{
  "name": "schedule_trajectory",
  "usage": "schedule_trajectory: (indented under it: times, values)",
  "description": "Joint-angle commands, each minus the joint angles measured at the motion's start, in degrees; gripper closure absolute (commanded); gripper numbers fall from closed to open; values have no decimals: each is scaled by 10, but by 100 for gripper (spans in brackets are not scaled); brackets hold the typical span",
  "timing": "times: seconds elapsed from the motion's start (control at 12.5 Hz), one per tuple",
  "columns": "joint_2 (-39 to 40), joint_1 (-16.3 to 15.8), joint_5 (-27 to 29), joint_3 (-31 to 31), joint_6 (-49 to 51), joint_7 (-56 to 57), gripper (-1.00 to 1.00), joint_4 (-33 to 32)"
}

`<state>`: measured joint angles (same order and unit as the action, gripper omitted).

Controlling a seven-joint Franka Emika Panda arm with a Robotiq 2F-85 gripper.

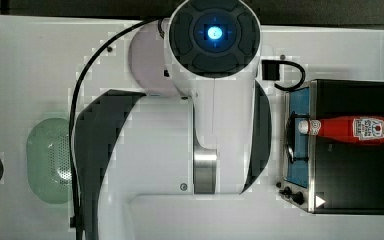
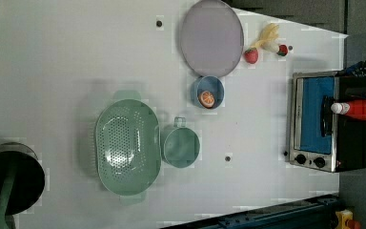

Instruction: Pick Ketchup from oven and place it on table.

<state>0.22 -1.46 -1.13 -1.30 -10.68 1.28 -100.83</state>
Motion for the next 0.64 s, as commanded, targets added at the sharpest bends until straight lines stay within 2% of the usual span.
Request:
schedule_trajectory:
  times: [0.08, 0.24, 0.64]
  values:
    - [-204, 5, 7, -32, 136, -22, -59, -74]
    - [-203, 6, 7, -33, 136, -22, -99, -75]
    - [-180, 21, 6, -90, 104, -22, -100, -75]
